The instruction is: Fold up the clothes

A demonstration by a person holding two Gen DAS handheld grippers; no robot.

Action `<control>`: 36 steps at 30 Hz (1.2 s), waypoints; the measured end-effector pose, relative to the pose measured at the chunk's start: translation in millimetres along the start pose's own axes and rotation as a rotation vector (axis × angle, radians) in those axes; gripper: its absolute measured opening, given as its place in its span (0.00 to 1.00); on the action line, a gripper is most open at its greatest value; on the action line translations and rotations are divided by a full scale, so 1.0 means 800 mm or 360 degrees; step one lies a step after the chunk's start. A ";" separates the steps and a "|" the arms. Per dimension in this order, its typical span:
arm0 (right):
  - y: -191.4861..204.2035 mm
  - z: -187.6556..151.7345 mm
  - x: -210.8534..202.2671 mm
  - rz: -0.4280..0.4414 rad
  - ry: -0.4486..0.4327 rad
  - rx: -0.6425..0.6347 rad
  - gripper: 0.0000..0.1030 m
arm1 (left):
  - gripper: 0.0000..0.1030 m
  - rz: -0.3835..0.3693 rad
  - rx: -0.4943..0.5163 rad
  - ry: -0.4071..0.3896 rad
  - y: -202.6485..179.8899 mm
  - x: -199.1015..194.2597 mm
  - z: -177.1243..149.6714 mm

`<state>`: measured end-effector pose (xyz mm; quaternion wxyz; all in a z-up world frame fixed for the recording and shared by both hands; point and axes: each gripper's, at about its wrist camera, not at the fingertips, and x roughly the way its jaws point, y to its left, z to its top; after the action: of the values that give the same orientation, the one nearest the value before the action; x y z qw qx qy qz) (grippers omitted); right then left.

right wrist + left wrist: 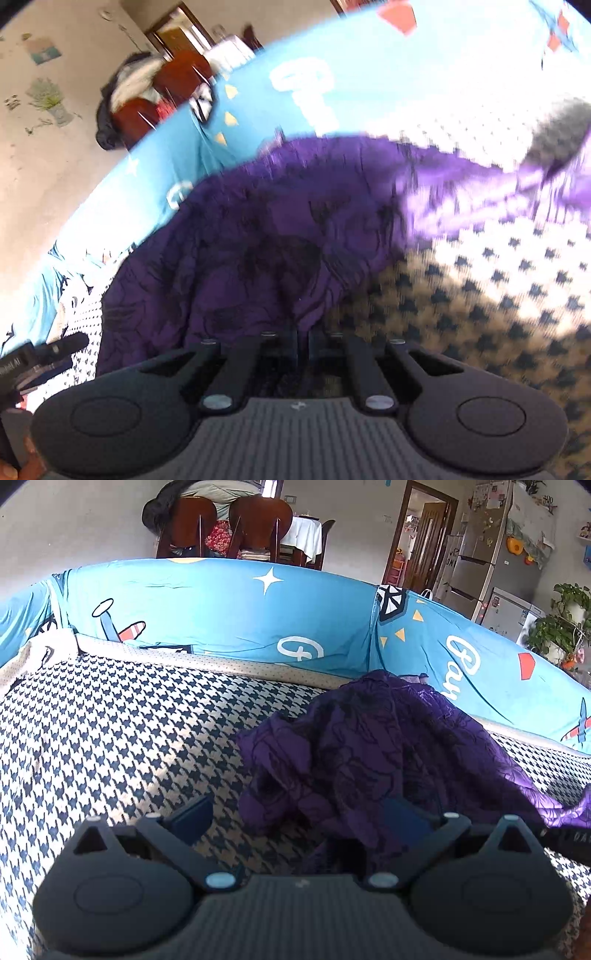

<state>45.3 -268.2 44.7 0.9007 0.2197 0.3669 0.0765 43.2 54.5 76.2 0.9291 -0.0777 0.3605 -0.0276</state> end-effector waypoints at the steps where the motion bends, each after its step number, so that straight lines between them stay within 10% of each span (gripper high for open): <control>1: 0.002 0.007 -0.013 -0.0018 -0.0083 -0.0027 0.08 | 1.00 0.0003 -0.0003 -0.0004 0.002 -0.004 -0.005; 9: -0.044 0.051 -0.090 -0.0321 -0.0493 0.0138 0.09 | 1.00 0.0081 0.0062 0.0014 -0.001 -0.030 -0.059; 36: -0.076 -0.053 -0.121 -0.0238 -0.0099 0.0053 0.44 | 1.00 0.0129 0.0227 0.0093 -0.039 -0.032 -0.139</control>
<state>-55.0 -337.4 51.1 0.9111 0.2090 0.3554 -0.0039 -50.3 12.6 17.4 0.9218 0.0043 0.3873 -0.0177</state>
